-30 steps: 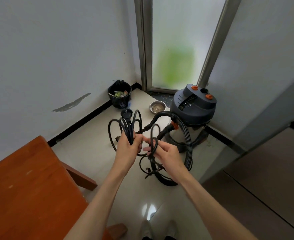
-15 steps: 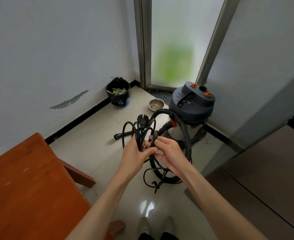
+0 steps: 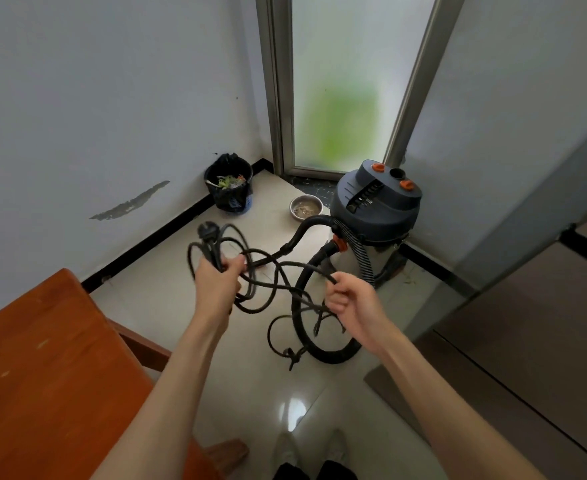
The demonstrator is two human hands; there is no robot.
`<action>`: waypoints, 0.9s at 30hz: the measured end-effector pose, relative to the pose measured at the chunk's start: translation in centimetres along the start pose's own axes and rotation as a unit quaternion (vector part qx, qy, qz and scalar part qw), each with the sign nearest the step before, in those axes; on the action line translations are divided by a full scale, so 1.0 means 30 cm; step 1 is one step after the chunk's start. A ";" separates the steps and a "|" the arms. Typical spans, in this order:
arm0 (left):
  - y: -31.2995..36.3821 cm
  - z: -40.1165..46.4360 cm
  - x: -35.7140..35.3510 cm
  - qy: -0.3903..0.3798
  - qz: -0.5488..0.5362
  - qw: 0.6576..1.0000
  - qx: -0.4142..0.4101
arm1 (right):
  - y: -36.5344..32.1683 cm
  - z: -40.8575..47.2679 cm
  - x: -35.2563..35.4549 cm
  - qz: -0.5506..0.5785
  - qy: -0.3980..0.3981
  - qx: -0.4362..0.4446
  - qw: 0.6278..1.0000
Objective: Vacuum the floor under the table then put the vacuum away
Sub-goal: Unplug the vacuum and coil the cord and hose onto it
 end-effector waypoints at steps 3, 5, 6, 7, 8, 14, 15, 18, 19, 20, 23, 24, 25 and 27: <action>-0.034 0.022 0.055 0.026 -0.098 0.994 0.037 | -0.001 -0.037 0.054 0.044 0.051 0.048 0.997; -0.043 0.027 0.070 0.002 -0.131 0.990 0.043 | 0.001 -0.047 0.053 -0.026 0.040 -0.001 0.999; -0.045 0.026 0.068 -0.019 -0.121 0.991 0.043 | 0.000 -0.045 0.042 -0.072 0.021 -0.035 0.997; -0.047 0.023 0.060 -0.042 -0.097 0.994 0.043 | -0.002 -0.037 0.032 -0.119 0.003 -0.067 0.991; -0.048 0.017 0.046 -0.063 -0.068 0.995 0.043 | -0.010 -0.028 0.021 -0.166 -0.009 -0.094 0.982; -0.043 -0.028 -0.018 -0.131 -0.067 0.989 0.018 | -0.029 0.009 0.014 -0.355 -0.033 -0.161 0.920; -0.039 -0.029 -0.016 -0.135 -0.084 0.987 0.012 | -0.019 0.003 0.021 -0.345 -0.033 -0.166 0.923; -0.018 -0.028 -0.003 -0.154 -0.160 0.975 -0.003 | 0.027 -0.022 0.040 -0.298 -0.033 -0.211 0.930; -0.011 -0.027 -0.001 -0.164 -0.192 0.968 -0.008 | 0.050 -0.024 0.049 -0.258 -0.024 -0.232 0.938; -0.003 -0.027 -0.002 -0.174 -0.227 0.958 -0.012 | 0.070 -0.026 0.054 -0.215 -0.010 -0.248 0.944; 0.022 -0.027 -0.008 -0.197 -0.300 0.933 -0.021 | 0.087 -0.014 0.050 -0.170 0.014 -0.244 0.955; 0.033 -0.027 -0.010 -0.200 -0.305 0.931 -0.023 | 0.086 -0.009 0.043 -0.185 0.012 -0.233 0.955; 0.043 -0.029 -0.010 -0.203 -0.305 0.930 -0.025 | 0.084 -0.004 0.039 -0.215 0.018 -0.221 0.951; 0.056 -0.032 -0.011 -0.210 -0.289 0.933 -0.028 | 0.072 0.003 0.047 -0.317 0.089 -0.198 0.923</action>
Point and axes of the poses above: each hand's wrist, its own z-axis towards the middle knuckle, its own x-axis out of the back of the hand, y = z × x, the point moved 3 cm from there along z, towards the middle knuckle, and after that the axes turned 13 degrees about -y, right-handed, at the moved point
